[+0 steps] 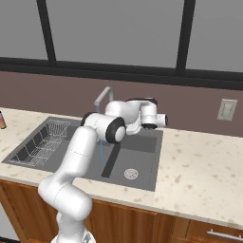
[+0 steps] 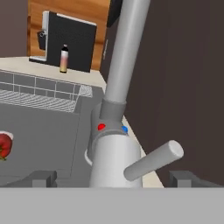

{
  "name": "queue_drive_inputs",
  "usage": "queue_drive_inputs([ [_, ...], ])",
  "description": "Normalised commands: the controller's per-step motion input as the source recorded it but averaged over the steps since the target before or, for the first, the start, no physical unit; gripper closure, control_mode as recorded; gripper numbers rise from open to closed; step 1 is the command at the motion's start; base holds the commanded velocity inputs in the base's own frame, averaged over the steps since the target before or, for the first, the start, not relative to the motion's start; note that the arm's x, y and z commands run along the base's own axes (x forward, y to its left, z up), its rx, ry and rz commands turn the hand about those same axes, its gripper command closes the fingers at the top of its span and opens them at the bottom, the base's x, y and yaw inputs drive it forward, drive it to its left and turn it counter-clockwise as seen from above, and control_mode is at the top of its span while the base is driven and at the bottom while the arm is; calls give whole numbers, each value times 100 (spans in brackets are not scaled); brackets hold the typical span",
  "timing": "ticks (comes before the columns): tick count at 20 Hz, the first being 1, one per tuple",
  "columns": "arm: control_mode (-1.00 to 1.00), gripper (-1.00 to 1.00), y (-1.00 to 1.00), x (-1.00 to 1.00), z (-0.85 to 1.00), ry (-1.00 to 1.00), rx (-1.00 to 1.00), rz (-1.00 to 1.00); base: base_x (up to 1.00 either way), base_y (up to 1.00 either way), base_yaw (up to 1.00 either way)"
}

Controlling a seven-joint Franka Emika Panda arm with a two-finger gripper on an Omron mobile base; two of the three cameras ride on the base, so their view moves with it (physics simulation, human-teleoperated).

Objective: Turn on the sink faucet. Then move the bell pepper from the counter to the sink. Turn off the sink. Move the vegetable from the sink to the pot next to the stove. Finally move the pot to the rear right burner.

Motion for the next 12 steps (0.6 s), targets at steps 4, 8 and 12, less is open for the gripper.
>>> queue_drive_inputs([
  [4, -100, -100, 52, 0, 0, 5, 0, 4, 0, 0, 0],
  [8, -100, -100, 54, 0, 0, 6, 0, 3, 0, 0, 0],
  [12, -100, -100, 60, -11, 0, 3, 0, 2, 0, 0, 0],
])
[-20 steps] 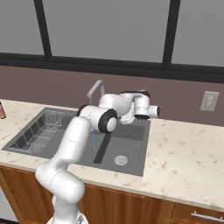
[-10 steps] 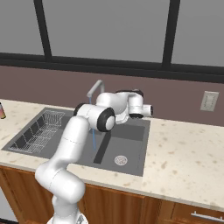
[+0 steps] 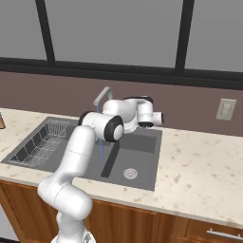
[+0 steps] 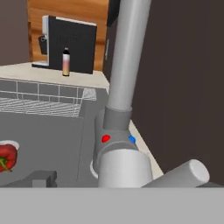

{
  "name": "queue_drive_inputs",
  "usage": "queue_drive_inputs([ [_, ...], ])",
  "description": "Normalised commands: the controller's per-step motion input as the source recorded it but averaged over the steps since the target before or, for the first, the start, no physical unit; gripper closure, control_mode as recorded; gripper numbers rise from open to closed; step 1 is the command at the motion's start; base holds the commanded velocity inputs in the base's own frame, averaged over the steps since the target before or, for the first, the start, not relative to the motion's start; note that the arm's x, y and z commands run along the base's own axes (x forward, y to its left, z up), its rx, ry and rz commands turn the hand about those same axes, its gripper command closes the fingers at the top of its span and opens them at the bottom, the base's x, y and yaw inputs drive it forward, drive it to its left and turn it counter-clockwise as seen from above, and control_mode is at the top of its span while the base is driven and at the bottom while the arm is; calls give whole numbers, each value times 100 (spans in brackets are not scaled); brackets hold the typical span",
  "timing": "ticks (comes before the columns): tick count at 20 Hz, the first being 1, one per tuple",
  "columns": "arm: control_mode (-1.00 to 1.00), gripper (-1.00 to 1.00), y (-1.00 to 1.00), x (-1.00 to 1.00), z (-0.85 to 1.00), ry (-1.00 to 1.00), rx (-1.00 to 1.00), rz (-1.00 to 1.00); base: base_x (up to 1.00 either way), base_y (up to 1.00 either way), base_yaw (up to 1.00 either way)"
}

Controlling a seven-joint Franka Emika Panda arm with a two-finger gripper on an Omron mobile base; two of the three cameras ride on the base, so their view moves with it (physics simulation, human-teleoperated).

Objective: Turn on the sink faucet. Then move the bell pepper from the counter to the sink. Turn off the sink. Move the vegetable from the sink to the pot next to the stove. Finally move the pot to the rear right burner.

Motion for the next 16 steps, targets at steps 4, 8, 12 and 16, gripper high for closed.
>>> queue_drive_inputs([
  [4, -100, -100, 65, -25, 0, 1, 0, 1, 0, 0, 0],
  [8, -100, -100, 68, -33, 0, 0, 0, 0, 0, 0, 0],
  [12, -100, -100, 69, -34, 0, 0, 0, 0, 0, 0, 0],
  [16, -100, -100, 46, -22, 0, 0, 0, 0, 0, 0, 0],
])
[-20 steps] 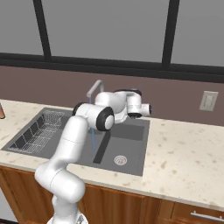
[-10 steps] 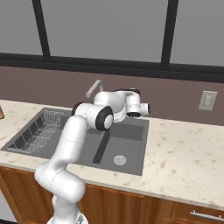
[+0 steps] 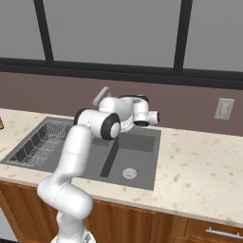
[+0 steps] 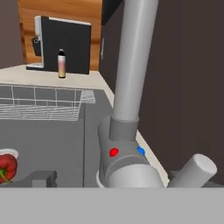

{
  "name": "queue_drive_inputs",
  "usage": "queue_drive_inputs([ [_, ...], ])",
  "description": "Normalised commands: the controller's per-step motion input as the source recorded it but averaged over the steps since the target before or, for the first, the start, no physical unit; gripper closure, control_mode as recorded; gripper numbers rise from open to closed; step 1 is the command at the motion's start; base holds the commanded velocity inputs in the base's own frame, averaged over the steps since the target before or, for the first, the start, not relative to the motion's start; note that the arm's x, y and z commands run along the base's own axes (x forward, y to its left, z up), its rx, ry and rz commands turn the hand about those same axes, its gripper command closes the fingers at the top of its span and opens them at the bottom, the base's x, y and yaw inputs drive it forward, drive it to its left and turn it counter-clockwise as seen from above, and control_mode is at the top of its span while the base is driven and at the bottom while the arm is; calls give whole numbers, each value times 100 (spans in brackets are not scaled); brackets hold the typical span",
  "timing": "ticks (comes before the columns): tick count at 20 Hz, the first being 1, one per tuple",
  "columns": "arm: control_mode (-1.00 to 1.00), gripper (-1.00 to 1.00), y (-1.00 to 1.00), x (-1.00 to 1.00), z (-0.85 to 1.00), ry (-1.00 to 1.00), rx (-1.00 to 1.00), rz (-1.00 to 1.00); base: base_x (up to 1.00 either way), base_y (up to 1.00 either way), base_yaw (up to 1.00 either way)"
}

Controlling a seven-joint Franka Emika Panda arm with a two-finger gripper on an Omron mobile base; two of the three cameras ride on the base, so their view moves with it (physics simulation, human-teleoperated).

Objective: Turn on the sink faucet. Then move the bell pepper from the counter to the sink. Turn off the sink. Move the vegetable from the sink to the pot next to the stove. Finally move the pot to the rear right burner.

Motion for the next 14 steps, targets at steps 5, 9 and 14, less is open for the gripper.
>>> queue_drive_inputs([
  [5, -100, -100, -9, 0, 0, 0, 0, 0, 0, 0, 0],
  [9, -100, -100, -39, 0, 0, 0, 0, 0, 0, 0, 0],
  [14, -100, -100, -51, 0, 0, 0, 0, 0, 0, 0, 0],
])
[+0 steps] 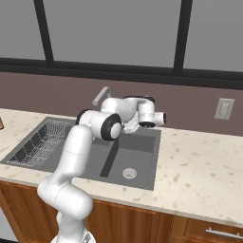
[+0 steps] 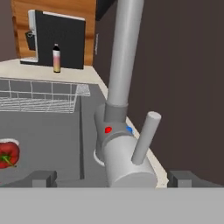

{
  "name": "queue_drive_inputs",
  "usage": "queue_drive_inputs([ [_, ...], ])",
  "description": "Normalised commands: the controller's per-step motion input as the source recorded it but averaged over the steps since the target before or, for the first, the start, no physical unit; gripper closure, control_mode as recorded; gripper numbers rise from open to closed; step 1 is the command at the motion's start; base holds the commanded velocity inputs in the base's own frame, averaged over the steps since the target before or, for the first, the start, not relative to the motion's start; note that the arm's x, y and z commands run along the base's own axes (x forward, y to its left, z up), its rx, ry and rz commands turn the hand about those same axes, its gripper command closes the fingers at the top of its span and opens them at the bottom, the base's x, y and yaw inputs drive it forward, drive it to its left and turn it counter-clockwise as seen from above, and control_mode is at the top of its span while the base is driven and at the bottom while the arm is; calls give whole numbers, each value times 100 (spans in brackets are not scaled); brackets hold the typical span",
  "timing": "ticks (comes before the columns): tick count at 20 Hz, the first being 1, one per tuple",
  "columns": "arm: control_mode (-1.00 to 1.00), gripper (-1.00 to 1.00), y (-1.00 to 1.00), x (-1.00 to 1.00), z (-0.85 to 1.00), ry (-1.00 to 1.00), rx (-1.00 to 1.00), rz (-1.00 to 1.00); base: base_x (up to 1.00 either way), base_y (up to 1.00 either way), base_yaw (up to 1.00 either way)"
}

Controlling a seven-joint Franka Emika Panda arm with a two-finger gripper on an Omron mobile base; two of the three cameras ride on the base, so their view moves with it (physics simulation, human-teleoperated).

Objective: Turn on the sink faucet. Then move the bell pepper from the counter to the sink. Turn off the sink. Move the vegetable from the sink to the pot next to the stove. Finally move the pot to the rear right burner.

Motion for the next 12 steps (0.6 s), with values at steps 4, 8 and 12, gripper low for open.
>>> queue_drive_inputs([
  [4, -100, -100, -47, -2, 0, 0, 0, 0, 0, 0, 0],
  [8, -100, -100, -7, -61, 0, -3, 0, 0, 0, 0, 0],
  [12, -100, -100, 12, -85, 2, -1, 0, -1, 0, 0, 0],
])
